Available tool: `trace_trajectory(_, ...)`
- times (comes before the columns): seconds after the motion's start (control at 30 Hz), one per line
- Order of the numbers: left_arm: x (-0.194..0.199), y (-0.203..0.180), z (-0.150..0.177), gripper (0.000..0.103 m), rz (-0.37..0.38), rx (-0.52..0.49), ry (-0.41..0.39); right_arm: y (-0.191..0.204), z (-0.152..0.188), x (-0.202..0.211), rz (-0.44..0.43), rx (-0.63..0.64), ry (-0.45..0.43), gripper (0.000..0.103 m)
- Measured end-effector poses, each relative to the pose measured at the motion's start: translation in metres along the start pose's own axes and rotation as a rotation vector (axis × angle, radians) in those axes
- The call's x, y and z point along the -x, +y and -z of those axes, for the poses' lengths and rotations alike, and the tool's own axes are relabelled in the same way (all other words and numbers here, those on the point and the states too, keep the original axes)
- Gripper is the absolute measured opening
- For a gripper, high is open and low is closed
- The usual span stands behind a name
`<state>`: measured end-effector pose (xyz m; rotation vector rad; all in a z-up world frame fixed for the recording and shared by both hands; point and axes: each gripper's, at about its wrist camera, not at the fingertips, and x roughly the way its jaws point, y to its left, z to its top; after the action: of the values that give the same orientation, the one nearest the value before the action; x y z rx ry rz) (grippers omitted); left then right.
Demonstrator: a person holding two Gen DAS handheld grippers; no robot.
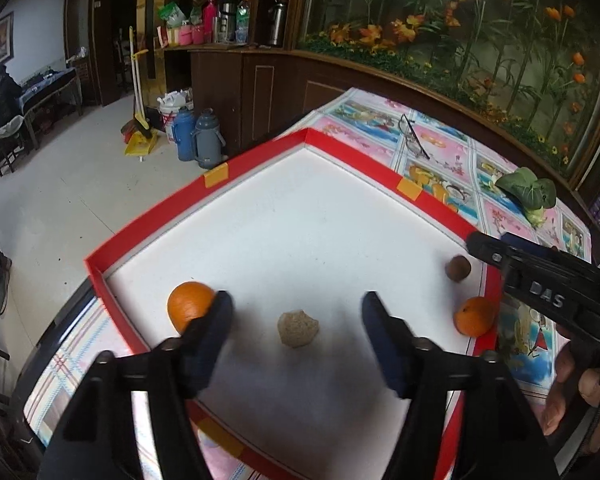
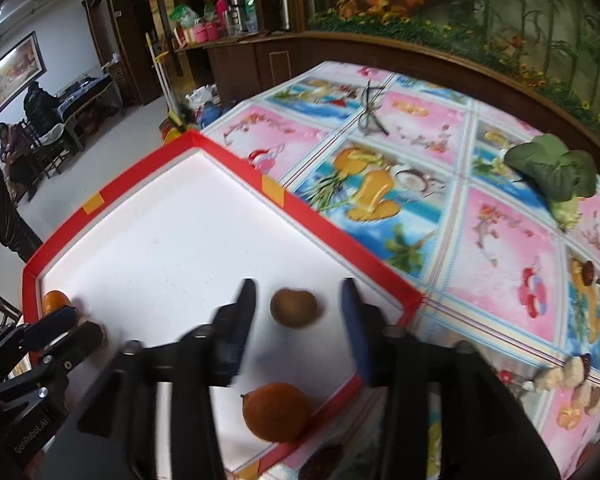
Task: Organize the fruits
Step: 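Open both tools to release the kiwi and lump into the box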
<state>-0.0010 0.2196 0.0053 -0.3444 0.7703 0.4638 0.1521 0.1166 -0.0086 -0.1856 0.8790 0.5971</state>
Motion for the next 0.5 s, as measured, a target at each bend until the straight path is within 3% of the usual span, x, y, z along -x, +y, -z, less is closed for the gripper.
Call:
trace_trajectory(0.2,0.013,-0.004,0.003,0.077,-0.012,0.002,-0.014,-0.022,0.015,0.053,0.027,-0.044,-0.078,0.061)
trace_trajectory(0.5,0.038,-0.041,0.018,0.077,0.029,-0.075,-0.043,-0.067,0.092,0.136,0.087,-0.119,-0.139,0.072)
